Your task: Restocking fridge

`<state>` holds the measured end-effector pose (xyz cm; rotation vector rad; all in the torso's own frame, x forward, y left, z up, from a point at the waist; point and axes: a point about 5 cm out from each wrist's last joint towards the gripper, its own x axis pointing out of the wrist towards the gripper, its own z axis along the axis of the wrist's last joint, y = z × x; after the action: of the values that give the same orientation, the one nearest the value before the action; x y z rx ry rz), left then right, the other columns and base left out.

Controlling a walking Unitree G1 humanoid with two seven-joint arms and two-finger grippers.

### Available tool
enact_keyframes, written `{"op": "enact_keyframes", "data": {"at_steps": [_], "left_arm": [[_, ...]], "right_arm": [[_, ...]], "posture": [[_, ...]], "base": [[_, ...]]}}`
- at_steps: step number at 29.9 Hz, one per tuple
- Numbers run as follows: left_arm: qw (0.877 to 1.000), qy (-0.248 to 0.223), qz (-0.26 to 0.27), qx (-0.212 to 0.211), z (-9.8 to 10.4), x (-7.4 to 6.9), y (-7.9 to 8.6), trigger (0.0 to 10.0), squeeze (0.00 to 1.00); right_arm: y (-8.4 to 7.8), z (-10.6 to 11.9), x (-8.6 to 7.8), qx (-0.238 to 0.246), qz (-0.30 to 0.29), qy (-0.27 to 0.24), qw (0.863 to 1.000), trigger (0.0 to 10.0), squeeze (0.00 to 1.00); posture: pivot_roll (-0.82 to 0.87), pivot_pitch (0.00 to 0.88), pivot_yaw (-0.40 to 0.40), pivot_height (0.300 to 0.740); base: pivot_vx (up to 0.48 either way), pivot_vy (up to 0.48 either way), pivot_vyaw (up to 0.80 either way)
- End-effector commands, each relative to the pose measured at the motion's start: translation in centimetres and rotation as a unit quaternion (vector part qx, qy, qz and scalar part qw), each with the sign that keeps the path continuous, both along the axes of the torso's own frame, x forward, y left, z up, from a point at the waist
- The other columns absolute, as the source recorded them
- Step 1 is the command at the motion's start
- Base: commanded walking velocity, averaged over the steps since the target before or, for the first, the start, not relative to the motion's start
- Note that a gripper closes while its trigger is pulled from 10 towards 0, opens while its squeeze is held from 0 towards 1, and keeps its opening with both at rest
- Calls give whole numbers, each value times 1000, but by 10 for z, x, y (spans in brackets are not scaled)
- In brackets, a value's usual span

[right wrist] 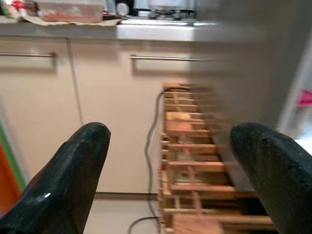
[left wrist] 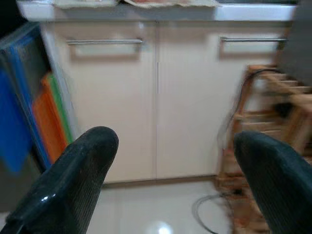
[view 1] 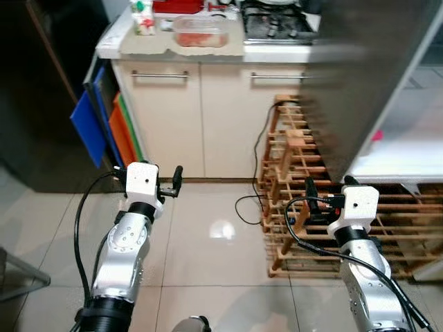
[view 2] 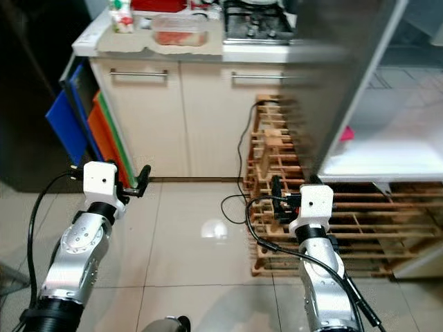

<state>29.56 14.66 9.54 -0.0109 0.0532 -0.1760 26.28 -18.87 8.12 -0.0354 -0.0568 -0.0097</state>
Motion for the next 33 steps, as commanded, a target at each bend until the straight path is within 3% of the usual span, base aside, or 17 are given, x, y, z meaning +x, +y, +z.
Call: {"op": "enact_keyframes", "data": {"at_steps": [1,3,5,13,16,20,25,33], "left_arm": [[997,50,-50,8,-11,-5,-7,10000,0],[992,89,-80,29,-25,-12,-4,10000,0],[991,93,-90,39,-27,-14,0,10000,0],[997,27,-66,32,-1,-4,-3,10000,0],[999,-37,-26,28,21,5,2,10000,0],[996,-83,14,16,43,16,1,10000,0],[995,-96,20,16,51,26,-3,10000,0],[996,-84,12,35,47,31,-1,10000,0]], "right_arm": [[-6,-2,-3,13,-22,9,1000,10000,0],[-7,-5,-7,23,-35,17,999,10000,0],[-8,-9,-10,29,-36,26,999,10000,0],[-4,-3,-7,21,-31,14,999,10000,0],[-3,-1,-5,19,-34,10,999,10000,0],[5,15,3,19,-30,-29,999,10000,0],[7,34,16,14,-33,-63,997,10000,0],[7,26,15,19,-41,-50,998,10000,0]], "posture": [[-8,35,-5,740],[-2,38,-4,740],[1,43,-5,740],[4,45,1,740],[9,37,3,740],[11,28,3,740],[8,28,12,740],[16,16,28,740]], "base": [[0,0,700],[0,0,663],[0,0,313],[0,0,0],[149,0,0],[455,0,0],[452,0,0],[450,0,0]]}}
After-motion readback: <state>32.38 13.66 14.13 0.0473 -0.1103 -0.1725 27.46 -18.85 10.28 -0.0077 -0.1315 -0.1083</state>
